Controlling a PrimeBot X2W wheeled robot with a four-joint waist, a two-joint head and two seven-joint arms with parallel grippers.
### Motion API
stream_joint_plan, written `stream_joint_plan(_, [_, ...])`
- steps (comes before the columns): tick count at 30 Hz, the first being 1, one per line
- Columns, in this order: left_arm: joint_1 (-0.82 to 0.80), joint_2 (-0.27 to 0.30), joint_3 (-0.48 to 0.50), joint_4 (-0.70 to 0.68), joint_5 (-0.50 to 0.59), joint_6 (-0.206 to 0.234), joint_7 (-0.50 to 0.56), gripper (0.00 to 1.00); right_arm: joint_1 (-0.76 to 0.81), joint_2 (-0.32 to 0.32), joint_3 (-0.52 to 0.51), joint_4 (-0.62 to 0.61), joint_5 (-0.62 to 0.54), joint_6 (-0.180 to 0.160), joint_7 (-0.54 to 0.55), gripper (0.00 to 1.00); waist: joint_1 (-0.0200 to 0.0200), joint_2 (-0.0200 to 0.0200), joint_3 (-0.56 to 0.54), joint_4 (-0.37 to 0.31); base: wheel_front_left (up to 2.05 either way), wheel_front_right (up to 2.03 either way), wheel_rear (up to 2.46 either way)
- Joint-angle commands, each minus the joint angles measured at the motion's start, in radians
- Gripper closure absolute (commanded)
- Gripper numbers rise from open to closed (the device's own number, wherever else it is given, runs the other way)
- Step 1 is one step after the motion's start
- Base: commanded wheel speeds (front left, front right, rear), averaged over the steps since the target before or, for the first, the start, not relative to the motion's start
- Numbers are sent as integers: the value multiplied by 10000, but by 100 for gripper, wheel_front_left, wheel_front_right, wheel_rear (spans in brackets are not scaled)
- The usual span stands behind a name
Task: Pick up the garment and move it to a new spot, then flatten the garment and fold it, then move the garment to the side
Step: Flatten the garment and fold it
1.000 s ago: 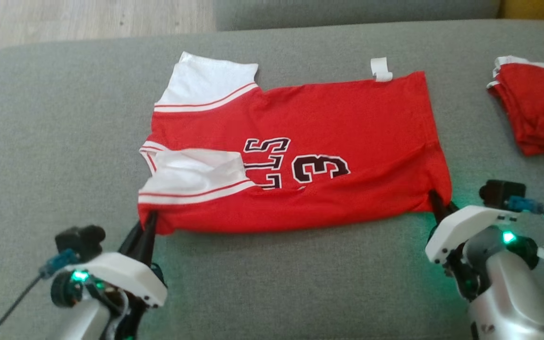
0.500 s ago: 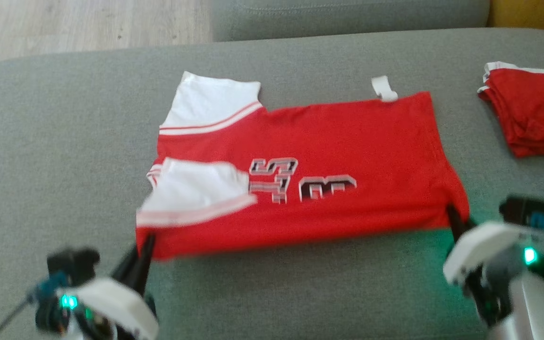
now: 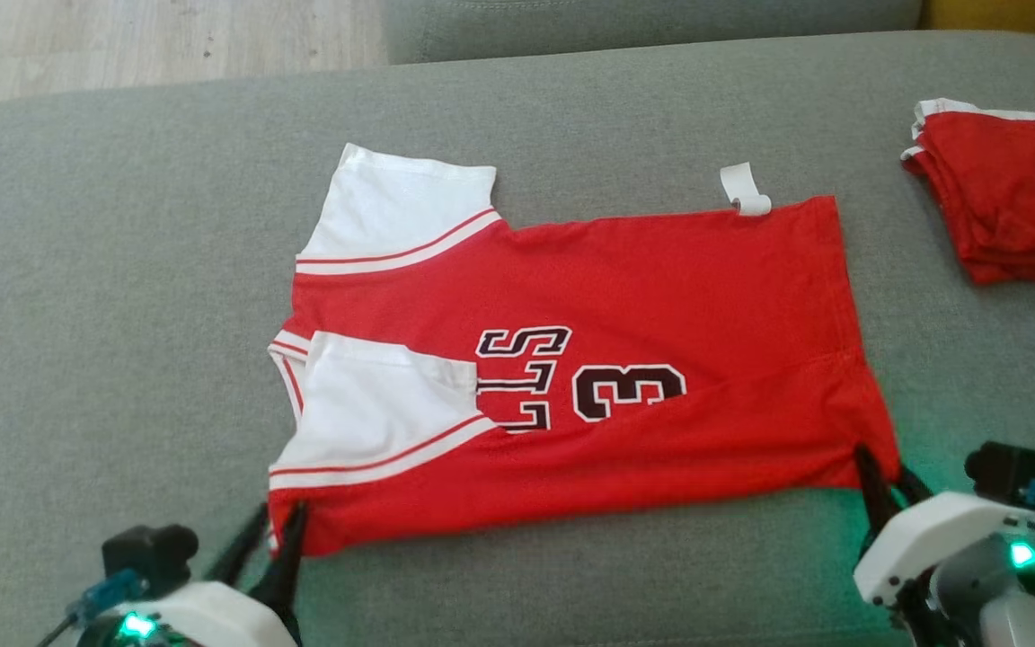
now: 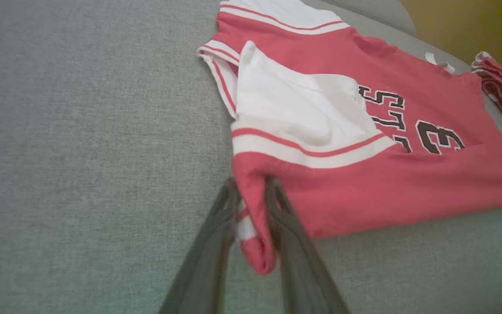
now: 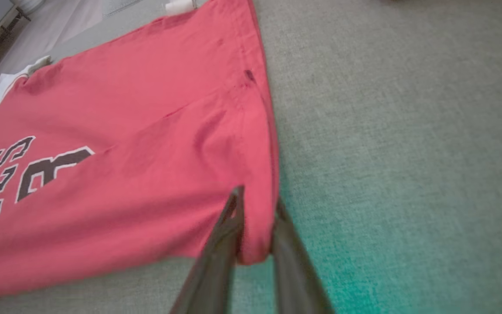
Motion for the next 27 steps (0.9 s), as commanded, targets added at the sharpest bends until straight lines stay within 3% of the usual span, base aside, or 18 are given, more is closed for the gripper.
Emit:
stream_joint_plan(1, [-490, 286, 458, -232, 102, 60, -113, 0, -23, -87, 165, -407, 33, -7, -100, 0, 0, 0, 12, -14, 0, 0, 0])
stream_joint_plan(8, [-1567, 911, 803, -446, 513, -27, -22, 0, 86, -87, -99, -1153, -314, -7, -231, 0, 0, 0, 91, -112, 0, 0, 0])
stream_joint_plan(16, [-5134, 1804, 1087, -564, 1192, -548, 1349, 0, -1108, -87, 229, -2673, -738, -7, -31, 0, 0, 0, 604, -521, 0, 0, 0])
stream_joint_plan(21, [-7707, 1847, 846, 567, 1437, -1179, 2549, 0, -2372, -87, 947, -3225, -950, -7, 263, 0, 0, 0, 1628, -1205, 0, 0, 0])
stream_joint_plan(27, [-8850, 1999, 446, 2148, 1665, -1715, 3397, 0, -3341, -87, 1652, -3366, -876, -7, 233, 0, 0, 0, 2718, -1884, 0, 0, 0])
